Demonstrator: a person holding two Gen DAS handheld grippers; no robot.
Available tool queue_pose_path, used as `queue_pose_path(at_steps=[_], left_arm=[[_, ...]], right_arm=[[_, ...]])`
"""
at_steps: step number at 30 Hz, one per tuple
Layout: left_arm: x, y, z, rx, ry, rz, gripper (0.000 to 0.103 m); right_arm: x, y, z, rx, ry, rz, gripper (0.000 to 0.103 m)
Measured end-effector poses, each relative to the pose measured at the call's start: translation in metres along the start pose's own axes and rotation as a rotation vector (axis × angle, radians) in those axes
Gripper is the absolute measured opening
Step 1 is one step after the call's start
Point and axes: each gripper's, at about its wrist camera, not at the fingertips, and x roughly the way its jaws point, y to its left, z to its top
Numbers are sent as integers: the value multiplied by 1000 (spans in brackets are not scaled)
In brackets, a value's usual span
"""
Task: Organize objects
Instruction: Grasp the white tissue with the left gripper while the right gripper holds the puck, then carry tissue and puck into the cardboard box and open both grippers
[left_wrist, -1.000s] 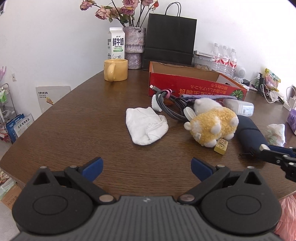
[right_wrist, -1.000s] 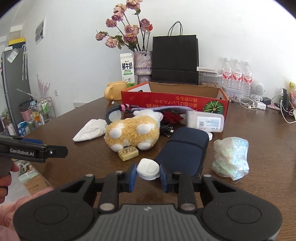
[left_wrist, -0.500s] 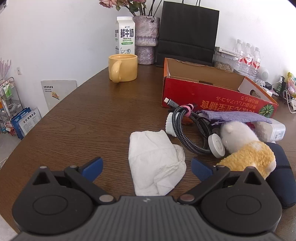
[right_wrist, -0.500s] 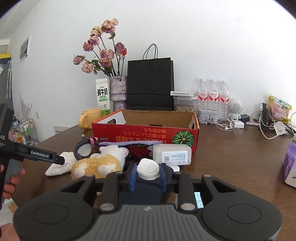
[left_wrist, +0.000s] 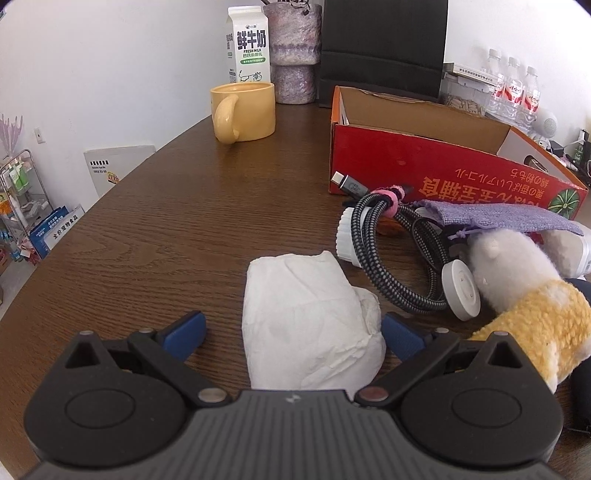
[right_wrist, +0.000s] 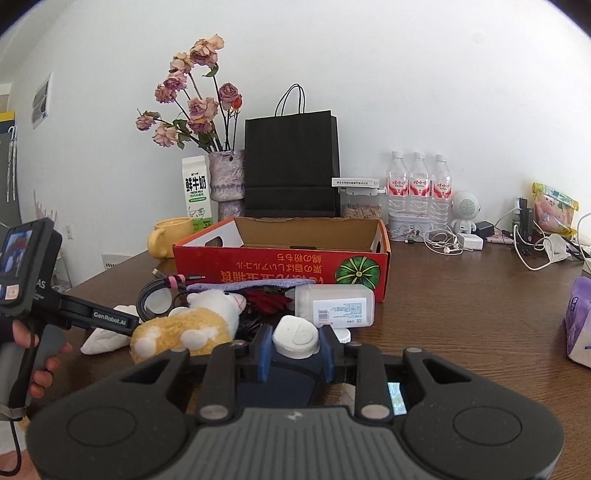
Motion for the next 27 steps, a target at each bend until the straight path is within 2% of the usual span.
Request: queue_pose_path(at_steps=[11, 14, 17, 23, 27], left_arm=[[-1, 4, -3, 34, -22, -35, 101], [-11, 1, -6, 59, -57, -61, 70], [-19, -2, -13, 68, -80, -76, 53], [-30, 3, -22, 40, -107, -84, 51], [-46, 7, -20, 30, -161, -87, 53]], right_arm=[[4, 4, 0, 0, 0, 9, 26], [4, 4, 0, -1, 0, 9, 26], [5, 4, 0, 1, 0, 9, 26], [10, 5, 2, -1, 3, 10, 26], [14, 6, 4, -2, -2, 12, 26]])
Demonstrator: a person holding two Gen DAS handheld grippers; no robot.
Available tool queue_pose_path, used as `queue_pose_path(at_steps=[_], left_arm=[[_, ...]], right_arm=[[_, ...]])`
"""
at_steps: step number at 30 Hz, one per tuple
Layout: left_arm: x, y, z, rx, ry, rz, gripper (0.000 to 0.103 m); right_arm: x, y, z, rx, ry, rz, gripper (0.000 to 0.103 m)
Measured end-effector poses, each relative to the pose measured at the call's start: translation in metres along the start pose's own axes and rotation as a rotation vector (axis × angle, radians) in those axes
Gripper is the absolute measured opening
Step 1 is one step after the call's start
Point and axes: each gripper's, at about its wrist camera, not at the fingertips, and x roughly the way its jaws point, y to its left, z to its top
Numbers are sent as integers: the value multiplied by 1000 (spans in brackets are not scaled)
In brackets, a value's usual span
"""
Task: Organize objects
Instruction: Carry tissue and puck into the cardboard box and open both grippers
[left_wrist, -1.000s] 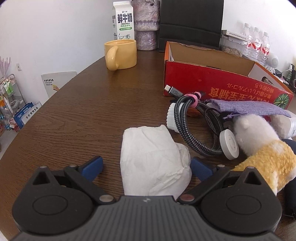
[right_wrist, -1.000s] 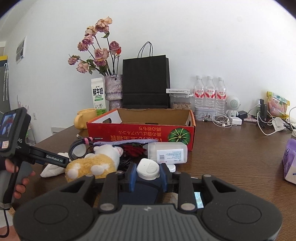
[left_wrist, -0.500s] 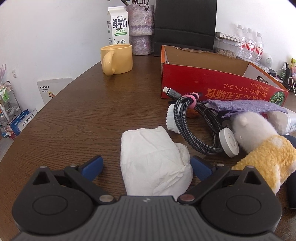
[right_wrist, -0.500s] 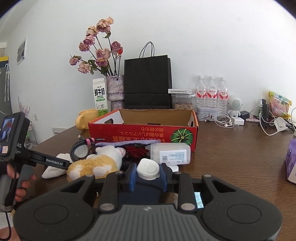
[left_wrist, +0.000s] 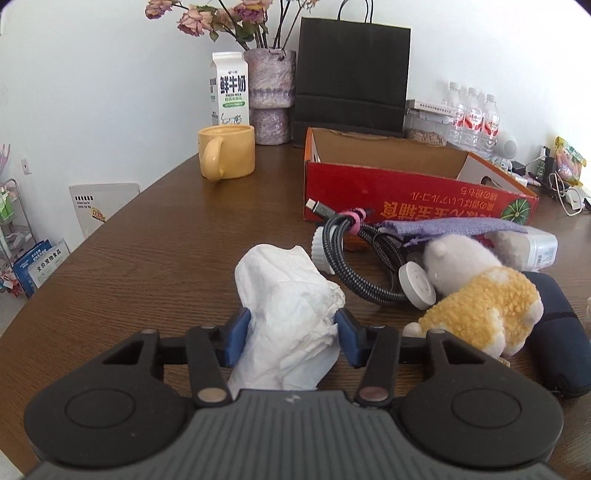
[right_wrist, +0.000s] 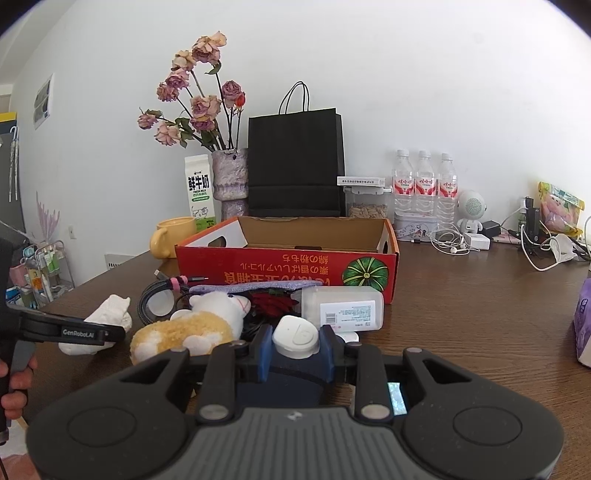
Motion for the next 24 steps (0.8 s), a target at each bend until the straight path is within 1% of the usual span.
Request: queue_pose_path(at_steps=[5, 10, 14, 17, 21, 24], left_arm=[[-20, -3, 17, 7, -93, -15, 54], [-25, -18, 44, 33, -154, -40, 54], [-19, -35, 69, 41, -189, -63, 55], [-13, -45, 88, 13, -217, -82, 56], [0, -58, 110, -8, -244, -95, 57], [17, -67, 125, -4, -242, -94, 58]], right_arm=[[8, 4, 9, -8, -21, 9, 26], [23, 11, 28, -26, -58, 19, 26], [38, 15, 50, -26, -110, 10, 26], [54, 16, 67, -11, -135, 5, 26], [82, 17, 88, -8, -148, -13, 26], [106, 16, 101, -17, -145, -31, 26]])
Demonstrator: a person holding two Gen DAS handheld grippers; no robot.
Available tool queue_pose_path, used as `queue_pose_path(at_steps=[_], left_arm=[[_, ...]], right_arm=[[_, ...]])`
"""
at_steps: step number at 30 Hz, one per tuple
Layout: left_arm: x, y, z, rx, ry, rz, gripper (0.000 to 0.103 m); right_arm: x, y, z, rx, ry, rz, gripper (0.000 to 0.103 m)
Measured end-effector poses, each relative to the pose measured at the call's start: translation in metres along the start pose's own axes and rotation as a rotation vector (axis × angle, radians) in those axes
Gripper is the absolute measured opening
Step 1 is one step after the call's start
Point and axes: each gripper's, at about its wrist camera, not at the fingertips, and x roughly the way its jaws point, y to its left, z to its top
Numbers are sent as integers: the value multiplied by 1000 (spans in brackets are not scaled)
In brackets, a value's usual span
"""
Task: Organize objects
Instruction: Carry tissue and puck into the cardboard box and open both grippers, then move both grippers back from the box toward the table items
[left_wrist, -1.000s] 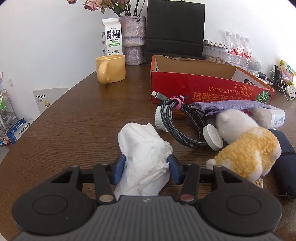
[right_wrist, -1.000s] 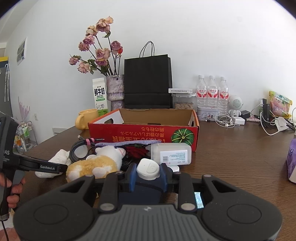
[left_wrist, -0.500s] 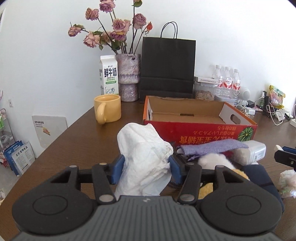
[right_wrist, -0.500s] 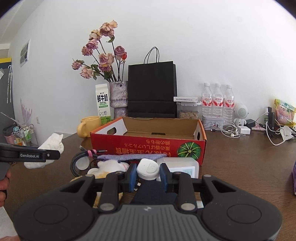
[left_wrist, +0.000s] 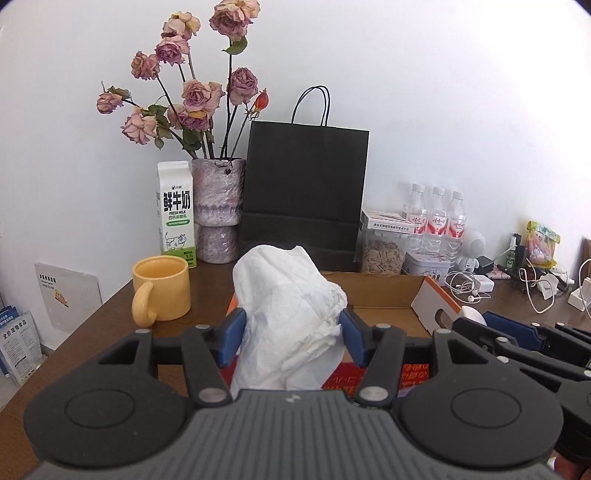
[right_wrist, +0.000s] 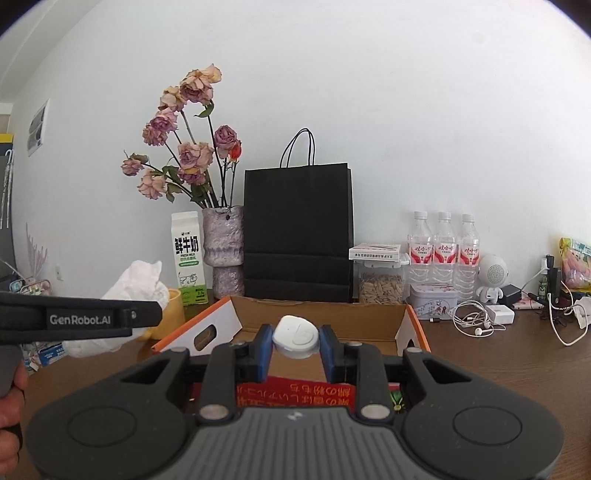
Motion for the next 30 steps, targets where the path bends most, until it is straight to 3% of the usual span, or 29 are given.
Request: queue_pose_path(at_steps=[10, 19, 20, 23, 24, 25, 27, 28, 30], left_arm=[[79, -8, 20, -12, 19, 44, 58], [120, -6, -1, -48, 67, 46, 58], [120, -6, -1, -49, 65, 41, 62], [120, -5, -2, -54, 64, 45, 96], [119, -5, -3, -51, 64, 45, 103], [118, -5, -3, -51, 62, 46, 103], [116, -4, -3, -60, 58, 40, 103], [116, -3, -4, -66, 56, 40, 103], [115, 0, -3, -77, 61, 48, 103]], right_arm=[[92, -20, 9, 19, 93, -43, 26], [121, -37, -5, 28, 159, -51, 26], [122, -37, -6, 28, 161, -48, 27], [122, -34, -7, 13, 170, -51, 30], [123, -33, -7, 4, 178, -56, 42], [123, -31, -8, -3, 185, -65, 53], [121, -29, -9, -13, 180, -89, 98], [119, -28, -9, -15, 174, -99, 103], [117, -28, -8, -12, 169, -102, 103]])
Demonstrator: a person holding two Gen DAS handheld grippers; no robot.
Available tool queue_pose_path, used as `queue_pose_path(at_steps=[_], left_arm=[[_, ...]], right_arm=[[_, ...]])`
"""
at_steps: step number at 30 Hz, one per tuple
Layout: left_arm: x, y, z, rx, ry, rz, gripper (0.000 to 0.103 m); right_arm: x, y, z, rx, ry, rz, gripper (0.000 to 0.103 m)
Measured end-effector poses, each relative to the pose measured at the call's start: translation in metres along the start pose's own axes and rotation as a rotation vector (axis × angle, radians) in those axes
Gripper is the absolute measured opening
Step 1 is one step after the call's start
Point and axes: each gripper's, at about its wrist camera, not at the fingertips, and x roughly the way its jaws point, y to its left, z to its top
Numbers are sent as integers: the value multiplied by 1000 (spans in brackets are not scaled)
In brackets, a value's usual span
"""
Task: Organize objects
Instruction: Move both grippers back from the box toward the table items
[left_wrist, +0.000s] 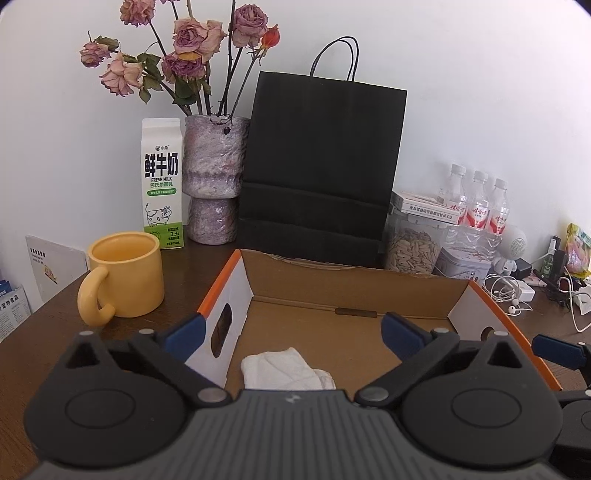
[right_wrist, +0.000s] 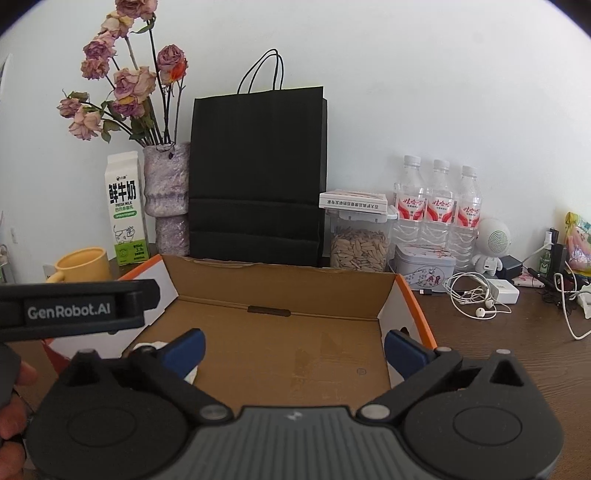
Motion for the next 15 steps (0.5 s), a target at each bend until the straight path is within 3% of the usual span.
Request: queue_pose_path(at_steps=[7, 15], left_arm=[[-7, 2, 3, -9, -9, 1, 103], [-47, -2, 9, -1, -97, -24, 103]], right_arm=[[-9, -1, 4, 12, -26, 14, 103], [-43, 0, 13, 20, -110, 38, 103]])
